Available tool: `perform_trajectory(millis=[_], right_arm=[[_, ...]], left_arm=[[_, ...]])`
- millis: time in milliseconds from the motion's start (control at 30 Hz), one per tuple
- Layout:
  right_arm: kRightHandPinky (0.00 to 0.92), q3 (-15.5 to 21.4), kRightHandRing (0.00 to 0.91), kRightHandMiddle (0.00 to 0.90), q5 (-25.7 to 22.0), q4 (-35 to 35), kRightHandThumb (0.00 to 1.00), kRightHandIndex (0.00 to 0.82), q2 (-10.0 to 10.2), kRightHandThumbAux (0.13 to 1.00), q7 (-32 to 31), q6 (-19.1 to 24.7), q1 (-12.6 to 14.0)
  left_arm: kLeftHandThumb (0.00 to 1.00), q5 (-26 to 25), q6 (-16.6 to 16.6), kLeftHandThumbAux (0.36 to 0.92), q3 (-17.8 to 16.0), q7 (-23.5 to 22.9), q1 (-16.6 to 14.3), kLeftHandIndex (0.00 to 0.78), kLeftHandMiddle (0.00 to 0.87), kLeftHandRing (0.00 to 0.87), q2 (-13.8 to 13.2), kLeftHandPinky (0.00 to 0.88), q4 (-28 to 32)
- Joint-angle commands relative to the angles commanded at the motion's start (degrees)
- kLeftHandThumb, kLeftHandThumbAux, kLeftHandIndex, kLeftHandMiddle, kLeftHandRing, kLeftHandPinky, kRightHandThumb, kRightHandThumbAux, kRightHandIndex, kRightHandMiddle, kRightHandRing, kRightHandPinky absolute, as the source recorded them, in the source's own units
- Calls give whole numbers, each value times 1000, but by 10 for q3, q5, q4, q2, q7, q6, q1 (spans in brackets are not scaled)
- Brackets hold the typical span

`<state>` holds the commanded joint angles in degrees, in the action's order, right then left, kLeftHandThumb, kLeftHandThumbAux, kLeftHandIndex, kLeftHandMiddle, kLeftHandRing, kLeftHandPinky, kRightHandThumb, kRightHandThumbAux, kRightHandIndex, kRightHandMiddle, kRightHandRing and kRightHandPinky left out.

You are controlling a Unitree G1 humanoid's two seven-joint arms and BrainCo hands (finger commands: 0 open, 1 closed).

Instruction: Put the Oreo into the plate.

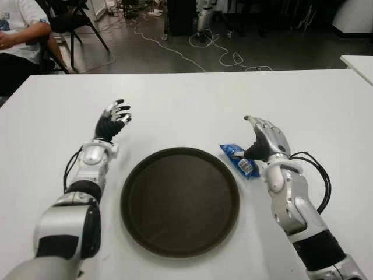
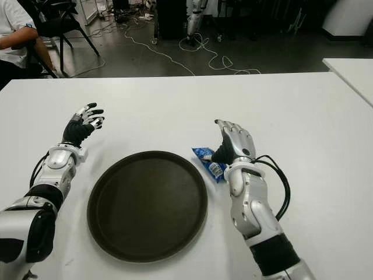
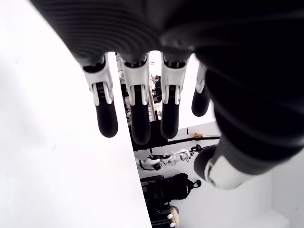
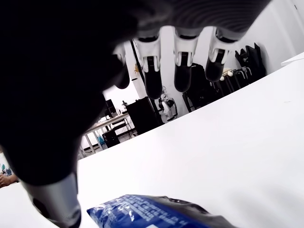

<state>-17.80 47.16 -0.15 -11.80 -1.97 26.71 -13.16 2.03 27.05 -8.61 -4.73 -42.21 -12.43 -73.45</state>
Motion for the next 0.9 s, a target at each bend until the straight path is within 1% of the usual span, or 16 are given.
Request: perform_trajectory(millis=[133,400,567,700,900], right_arm=[[76,0,90,94,-2,1,0,82,2,767,-5,2,-2],[71,-3,80,90,-12,-1,0,82,5,777,-15,1,0],[72,-4,85,94,-15,1,0,87,2,771,-15,-4,-1],[72,-7,88,98,-14,5,0,87,2,760,-9,-11,2],[60,-22,79,95,-9,5,0,81,8,760,-26,-1,3]], left_arm=[[175,0,-1,728,0,2,0,141,224,218,0,232,0],[150,3,-1,706,2,6,-1,138,222,213,1,226,0],[155,4,2,694,4,7,0,142,226,220,1,238,1],[158,5,4,694,5,7,0,143,224,218,1,235,1],[157,6,5,701,6,8,0,147,227,221,-1,236,0]])
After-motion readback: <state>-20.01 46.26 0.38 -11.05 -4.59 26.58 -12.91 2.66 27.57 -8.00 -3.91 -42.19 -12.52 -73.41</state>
